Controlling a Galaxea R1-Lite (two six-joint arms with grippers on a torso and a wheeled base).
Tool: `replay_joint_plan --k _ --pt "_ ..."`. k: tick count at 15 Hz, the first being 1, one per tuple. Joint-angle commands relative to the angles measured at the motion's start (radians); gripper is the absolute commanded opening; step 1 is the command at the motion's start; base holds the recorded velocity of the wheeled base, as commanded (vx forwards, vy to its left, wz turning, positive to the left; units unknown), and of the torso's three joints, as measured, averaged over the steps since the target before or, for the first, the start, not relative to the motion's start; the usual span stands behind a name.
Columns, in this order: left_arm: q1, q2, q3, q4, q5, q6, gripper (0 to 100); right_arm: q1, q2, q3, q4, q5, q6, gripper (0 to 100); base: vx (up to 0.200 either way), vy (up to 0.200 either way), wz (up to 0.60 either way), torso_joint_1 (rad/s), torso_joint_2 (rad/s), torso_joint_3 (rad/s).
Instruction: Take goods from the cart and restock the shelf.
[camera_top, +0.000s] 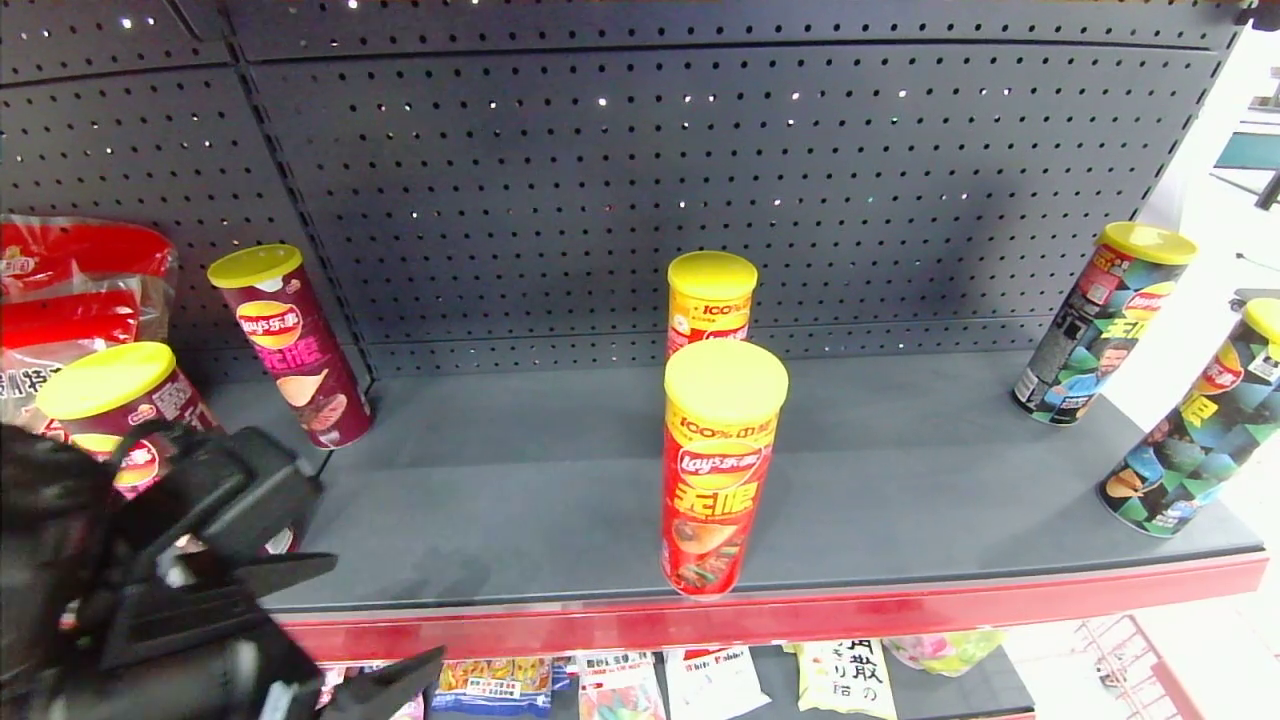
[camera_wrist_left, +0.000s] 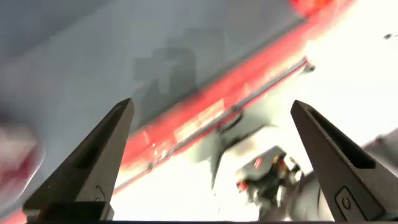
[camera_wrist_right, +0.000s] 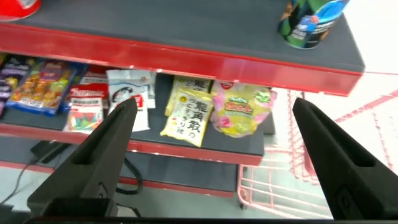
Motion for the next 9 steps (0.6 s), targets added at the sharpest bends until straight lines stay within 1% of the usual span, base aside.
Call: replay_joint_plan --k 1,2,3,4,5,6,7,8,9 --pt "0.009 -0.467 -0.037 0.4 0.102 0.017 100 -0.035 0.093 -0.043 -0.002 -0.027 -0.001 100 0.0 0.0 0.0 0.0 0.0 0.0" --pt "0.052 -0.562 -0.069 0.546 0.125 0.017 100 -0.058 0.119 -0.064 -0.002 -0.036 -0.002 100 0.0 0.0 0.0 0.0 0.0 0.0" --pt "0.123 -0.622 -0.097 0.661 0.138 0.017 100 -0.078 0.135 -0.08 0.0 -0.043 -0.014 100 0.0 0.0 0.0 0.0 0.0 0.0" --pt "0.278 -0.693 -0.123 0.771 0.139 0.004 100 -0.11 0.136 -0.092 0.003 -0.05 -0.047 100 0.0 0.0 0.0 0.0 0.0 0.0" --pt "0.402 -0.726 -0.126 0.816 0.139 -0.02 100 -0.136 0.138 -0.099 0.004 -0.052 -0.056 100 0.0 0.0 0.0 0.0 0.0 0.0" --pt "0.497 -0.739 -0.123 0.849 0.139 -0.051 100 -0.165 0.15 -0.113 0.007 -0.052 -0.056 100 0.0 0.0 0.0 0.0 0.0 0.0" --pt "0.567 -0.746 -0.112 0.86 0.135 -0.082 100 -0.199 0.164 -0.119 0.007 -0.05 -0.056 100 0.0 0.0 0.0 0.0 0.0 0.0" --pt "0.601 -0.769 -0.103 0.854 0.127 -0.103 100 -0.222 0.17 -0.122 0.007 -0.05 -0.056 100 0.0 0.0 0.0 0.0 0.0 0.0" --pt "0.606 -0.818 -0.081 0.826 0.119 -0.105 100 -0.233 0.172 -0.132 0.009 -0.05 -0.056 100 0.0 0.0 0.0 0.0 0.0 0.0"
